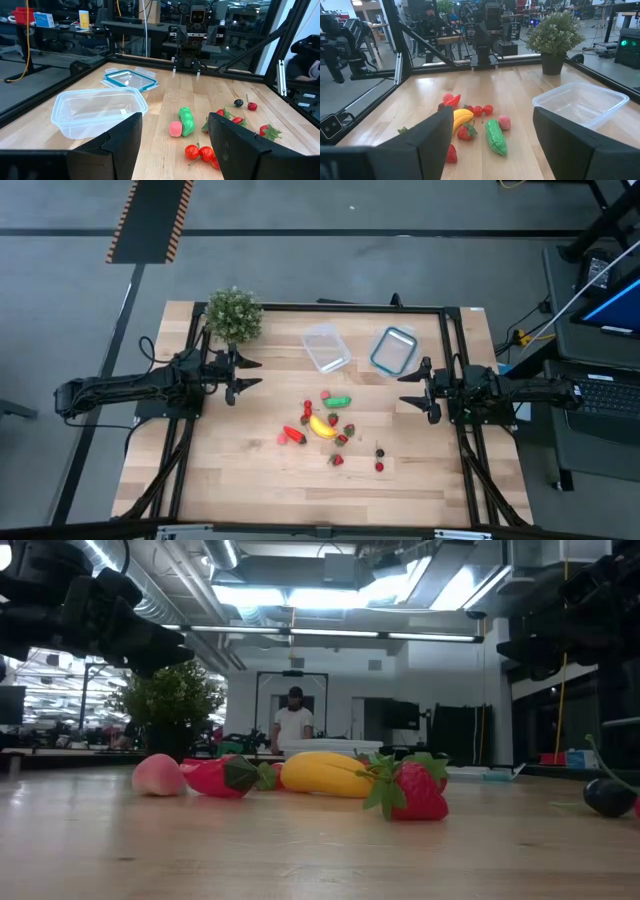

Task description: Pick and placing Produce into tupperware

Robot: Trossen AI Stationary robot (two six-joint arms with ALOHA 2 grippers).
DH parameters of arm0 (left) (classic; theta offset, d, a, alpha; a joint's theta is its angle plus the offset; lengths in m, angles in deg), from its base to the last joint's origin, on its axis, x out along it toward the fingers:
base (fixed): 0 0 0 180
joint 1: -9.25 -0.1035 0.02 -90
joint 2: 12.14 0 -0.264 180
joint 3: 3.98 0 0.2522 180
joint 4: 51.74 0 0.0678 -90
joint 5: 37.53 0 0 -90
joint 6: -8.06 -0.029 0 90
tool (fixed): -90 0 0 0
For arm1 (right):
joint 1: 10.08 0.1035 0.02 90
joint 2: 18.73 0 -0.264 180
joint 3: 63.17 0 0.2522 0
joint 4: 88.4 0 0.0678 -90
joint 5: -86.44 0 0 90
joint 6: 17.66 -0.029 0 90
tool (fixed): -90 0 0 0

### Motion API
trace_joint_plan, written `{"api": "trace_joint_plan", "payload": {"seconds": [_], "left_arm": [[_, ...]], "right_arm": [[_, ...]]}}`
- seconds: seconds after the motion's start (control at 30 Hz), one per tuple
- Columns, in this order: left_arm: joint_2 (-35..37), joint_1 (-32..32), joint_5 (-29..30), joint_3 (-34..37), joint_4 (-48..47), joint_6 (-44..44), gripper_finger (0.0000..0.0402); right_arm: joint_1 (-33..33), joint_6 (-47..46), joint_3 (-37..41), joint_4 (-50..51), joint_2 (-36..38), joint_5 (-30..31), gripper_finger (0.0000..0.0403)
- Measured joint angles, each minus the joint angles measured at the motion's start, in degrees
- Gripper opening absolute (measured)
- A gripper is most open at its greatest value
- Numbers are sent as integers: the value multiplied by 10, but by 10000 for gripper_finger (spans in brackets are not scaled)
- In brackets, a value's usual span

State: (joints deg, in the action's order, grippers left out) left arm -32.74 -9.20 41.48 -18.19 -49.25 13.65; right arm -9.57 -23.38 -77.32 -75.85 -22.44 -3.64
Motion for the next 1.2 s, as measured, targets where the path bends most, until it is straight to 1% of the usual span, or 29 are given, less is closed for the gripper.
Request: {"api": "trace_joint_plan", "payload": {"seconds": [1.2], "left_arm": [[0,0,0,0,0,0,220]], "right_arm": [[0,1,0,-7,0,0,275]]}}
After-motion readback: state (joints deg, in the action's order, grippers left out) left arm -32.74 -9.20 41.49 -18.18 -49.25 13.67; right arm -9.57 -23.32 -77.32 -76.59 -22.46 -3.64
